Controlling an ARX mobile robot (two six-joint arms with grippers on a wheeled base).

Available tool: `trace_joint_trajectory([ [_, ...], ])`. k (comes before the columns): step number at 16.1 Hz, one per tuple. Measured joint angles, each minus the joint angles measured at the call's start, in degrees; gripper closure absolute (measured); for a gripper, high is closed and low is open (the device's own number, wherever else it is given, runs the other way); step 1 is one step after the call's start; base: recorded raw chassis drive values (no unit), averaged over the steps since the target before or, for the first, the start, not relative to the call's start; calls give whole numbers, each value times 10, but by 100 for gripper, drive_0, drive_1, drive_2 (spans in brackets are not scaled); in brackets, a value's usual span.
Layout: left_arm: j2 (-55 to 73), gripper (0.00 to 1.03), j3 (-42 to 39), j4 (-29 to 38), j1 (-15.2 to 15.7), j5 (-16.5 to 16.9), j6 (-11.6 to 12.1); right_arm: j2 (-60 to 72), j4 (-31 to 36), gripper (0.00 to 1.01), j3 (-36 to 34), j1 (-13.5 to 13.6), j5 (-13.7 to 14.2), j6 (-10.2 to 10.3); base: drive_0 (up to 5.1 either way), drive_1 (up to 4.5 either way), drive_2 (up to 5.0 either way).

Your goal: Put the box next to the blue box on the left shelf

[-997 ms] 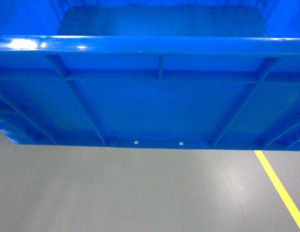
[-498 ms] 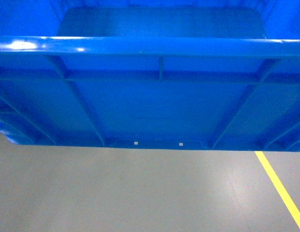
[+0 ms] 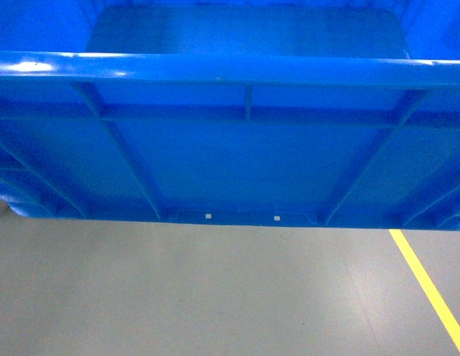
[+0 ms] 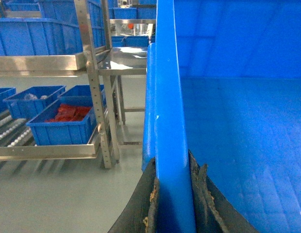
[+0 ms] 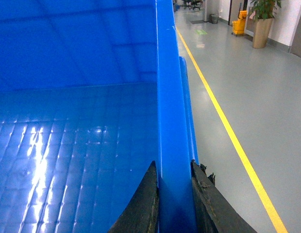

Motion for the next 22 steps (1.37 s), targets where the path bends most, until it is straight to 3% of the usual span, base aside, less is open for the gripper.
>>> trace_joint_trajectory([
  [22, 0, 92, 0, -4, 0, 0, 0, 0, 0, 90, 0, 0, 0, 0, 1, 399, -397],
])
